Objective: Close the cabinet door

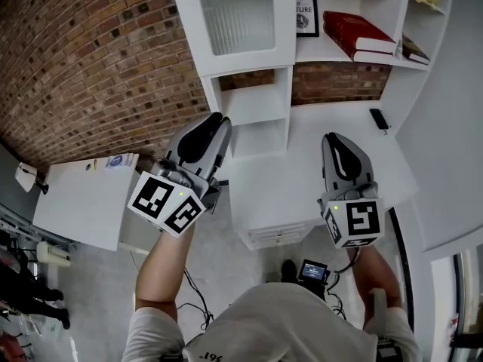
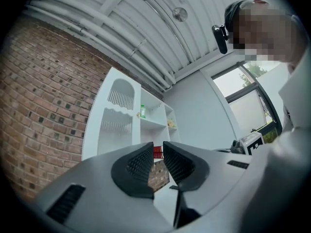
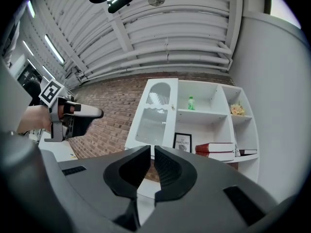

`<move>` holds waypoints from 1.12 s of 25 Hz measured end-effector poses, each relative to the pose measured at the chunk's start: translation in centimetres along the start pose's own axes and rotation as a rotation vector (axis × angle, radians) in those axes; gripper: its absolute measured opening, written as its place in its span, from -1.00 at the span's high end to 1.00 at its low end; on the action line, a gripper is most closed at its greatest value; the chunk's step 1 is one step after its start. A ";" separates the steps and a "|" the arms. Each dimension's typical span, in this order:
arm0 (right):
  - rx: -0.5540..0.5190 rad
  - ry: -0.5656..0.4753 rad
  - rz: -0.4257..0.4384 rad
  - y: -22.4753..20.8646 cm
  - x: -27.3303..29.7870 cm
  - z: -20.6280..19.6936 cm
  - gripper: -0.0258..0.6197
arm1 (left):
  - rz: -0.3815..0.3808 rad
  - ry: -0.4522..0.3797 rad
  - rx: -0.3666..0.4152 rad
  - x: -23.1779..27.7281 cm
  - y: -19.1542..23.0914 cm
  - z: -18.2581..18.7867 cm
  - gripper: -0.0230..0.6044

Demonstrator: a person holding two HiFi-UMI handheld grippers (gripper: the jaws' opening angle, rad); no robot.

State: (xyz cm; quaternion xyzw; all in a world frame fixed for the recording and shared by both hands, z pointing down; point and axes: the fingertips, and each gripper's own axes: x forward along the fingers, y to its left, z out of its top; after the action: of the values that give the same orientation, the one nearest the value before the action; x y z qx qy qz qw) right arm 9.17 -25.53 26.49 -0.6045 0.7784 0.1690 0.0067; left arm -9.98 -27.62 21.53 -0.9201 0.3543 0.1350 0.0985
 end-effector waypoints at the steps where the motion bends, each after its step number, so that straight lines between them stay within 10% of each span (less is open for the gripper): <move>1: 0.003 0.003 -0.002 0.0 -0.1 -0.1 0.78 | 0.002 0.004 -0.012 -0.3 -0.1 -0.4 0.71; 28: 0.101 0.152 0.037 2.7 -3.8 -6.4 0.80 | 0.075 0.161 -0.206 -7.0 -4.4 -11.3 0.74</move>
State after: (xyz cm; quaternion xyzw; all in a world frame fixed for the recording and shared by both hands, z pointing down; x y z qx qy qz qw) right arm 8.91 -23.08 34.02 -0.6001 0.7952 0.0831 -0.0252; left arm -9.96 -23.10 34.85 -0.9194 0.3794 0.0998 -0.0302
